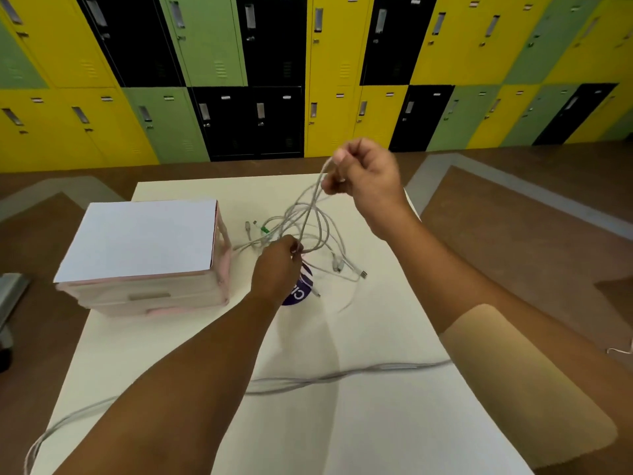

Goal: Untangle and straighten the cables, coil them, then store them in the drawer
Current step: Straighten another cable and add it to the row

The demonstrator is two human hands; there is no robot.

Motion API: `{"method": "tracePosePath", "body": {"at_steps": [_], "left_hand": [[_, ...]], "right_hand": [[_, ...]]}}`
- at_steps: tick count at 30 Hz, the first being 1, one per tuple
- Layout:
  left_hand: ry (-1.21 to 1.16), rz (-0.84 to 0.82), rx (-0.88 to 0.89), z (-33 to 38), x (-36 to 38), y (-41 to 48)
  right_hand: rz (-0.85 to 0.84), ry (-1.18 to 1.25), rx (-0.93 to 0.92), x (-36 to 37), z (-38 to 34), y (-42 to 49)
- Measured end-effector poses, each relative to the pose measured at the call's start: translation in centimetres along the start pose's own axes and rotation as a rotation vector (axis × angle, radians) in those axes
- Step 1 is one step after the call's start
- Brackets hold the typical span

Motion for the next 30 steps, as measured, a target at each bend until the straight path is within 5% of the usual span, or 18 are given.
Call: {"method": "tracePosePath", "body": {"at_steps": [7, 11, 16, 23, 30], "left_hand": [[0.039, -0.026, -0.119, -2.0, -1.0, 1.7], [0.019, -0.003, -0.092, -1.9, -1.6, 2.3], [-0.13, 0.069, -0.028, 0.9, -3.3, 3.4], [-0.617, 0.046, 0.071, 6.5, -6.1, 5.1], [-0.802, 0.035, 0.128, 10.6, -7.8, 5.3]], "right_hand": [[0.117, 0.56, -0.194, -2.4, -8.4, 1.6], [0.261, 0.68, -0.228, -5.6, -9.7, 2.6], [0.439, 0.336, -0.031, -7.2, -4.4, 2.8], [0.178, -0.048, 0.213, -3.9, 3.9, -0.7], [-0.031, -0.198, 0.329, 0.4, 7.1, -3.2]]}}
Point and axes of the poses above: each hand's wrist, its own y-axis towards the middle knuckle, its own x-axis out of the palm, z = x × y, the point moved 4 cm from there along y, towards the middle knuckle, and after that the axes turned 7 degrees about x, right-handed, at the moved point
